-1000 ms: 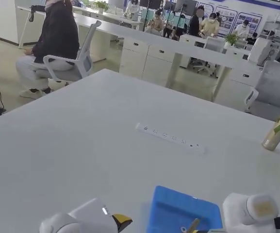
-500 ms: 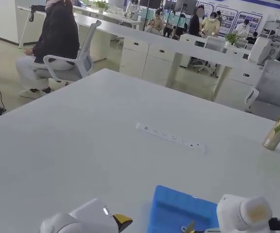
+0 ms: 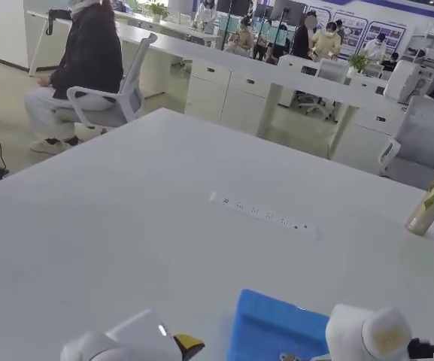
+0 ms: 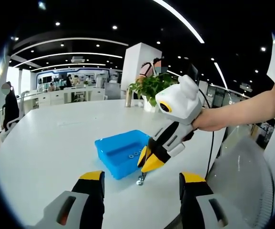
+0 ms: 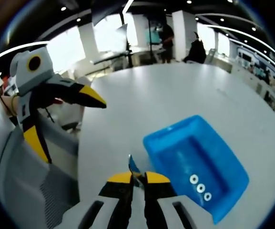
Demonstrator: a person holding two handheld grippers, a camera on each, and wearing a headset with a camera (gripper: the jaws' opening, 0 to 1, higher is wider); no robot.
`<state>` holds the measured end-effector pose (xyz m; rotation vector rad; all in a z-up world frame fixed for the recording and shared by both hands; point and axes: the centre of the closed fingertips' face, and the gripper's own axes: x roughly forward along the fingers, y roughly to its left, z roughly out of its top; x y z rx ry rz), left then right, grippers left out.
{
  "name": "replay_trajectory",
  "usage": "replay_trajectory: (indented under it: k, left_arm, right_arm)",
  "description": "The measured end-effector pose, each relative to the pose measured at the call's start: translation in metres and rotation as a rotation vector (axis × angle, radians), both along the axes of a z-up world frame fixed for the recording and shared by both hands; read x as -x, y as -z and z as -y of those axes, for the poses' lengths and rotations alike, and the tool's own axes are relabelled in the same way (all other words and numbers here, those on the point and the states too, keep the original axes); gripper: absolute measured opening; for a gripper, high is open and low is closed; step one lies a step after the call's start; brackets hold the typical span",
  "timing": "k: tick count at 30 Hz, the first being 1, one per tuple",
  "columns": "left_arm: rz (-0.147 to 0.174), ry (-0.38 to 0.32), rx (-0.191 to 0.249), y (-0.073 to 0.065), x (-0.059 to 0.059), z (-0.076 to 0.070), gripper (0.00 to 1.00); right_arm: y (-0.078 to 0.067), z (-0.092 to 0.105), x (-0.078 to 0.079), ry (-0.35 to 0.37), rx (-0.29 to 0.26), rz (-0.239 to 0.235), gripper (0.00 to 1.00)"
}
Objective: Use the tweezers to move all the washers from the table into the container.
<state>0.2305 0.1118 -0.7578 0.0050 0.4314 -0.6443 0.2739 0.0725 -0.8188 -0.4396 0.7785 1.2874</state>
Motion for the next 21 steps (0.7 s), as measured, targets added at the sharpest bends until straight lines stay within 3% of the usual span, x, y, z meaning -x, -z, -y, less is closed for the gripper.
replay_trajectory:
  k: [10, 21]
  left_arm:
    - [0.002, 0.004, -0.007, 0.0004, 0.0, 0.0002, 0.62]
    - [0.001, 0.003, -0.011, 0.0006, 0.0001, -0.0006, 0.62]
  right_arm:
    - [0.0052, 0.0002, -0.0053, -0.056, 0.035, 0.069, 0.03]
    - [0.0006, 0.0036, -0.001, 0.024, -0.036, 0.025, 0.03]
